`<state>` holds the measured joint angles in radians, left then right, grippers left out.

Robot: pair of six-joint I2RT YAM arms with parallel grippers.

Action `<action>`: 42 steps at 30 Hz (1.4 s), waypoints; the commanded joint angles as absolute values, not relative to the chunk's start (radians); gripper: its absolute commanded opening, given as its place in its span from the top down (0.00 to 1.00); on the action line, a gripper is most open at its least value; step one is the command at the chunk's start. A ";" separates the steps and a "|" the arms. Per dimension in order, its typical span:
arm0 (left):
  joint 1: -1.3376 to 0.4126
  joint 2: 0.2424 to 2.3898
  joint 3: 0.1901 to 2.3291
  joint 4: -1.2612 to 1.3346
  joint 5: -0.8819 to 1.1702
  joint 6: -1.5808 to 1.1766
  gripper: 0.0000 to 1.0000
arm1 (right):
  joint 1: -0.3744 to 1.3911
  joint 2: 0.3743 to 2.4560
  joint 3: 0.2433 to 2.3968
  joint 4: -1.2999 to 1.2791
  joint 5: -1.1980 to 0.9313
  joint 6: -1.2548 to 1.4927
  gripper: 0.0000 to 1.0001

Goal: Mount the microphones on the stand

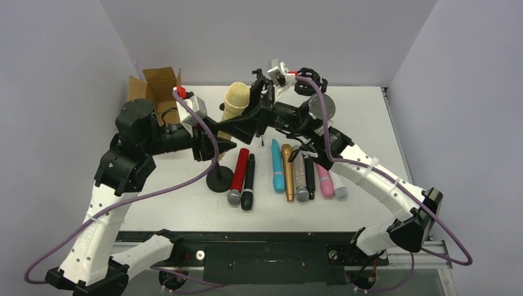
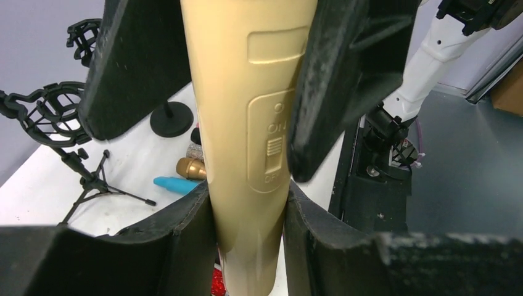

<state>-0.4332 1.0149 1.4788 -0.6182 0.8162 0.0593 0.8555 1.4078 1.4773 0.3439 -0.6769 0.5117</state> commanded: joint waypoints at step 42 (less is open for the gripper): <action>-0.005 1.373 1.622 -1.363 1.052 1.410 0.04 | 0.827 1.530 1.549 0.292 -0.317 0.383 1.00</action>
<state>-0.0113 1.3464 1.6276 -1.4014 0.9516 1.3525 0.8261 1.5295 1.5105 0.1795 -0.3649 0.3573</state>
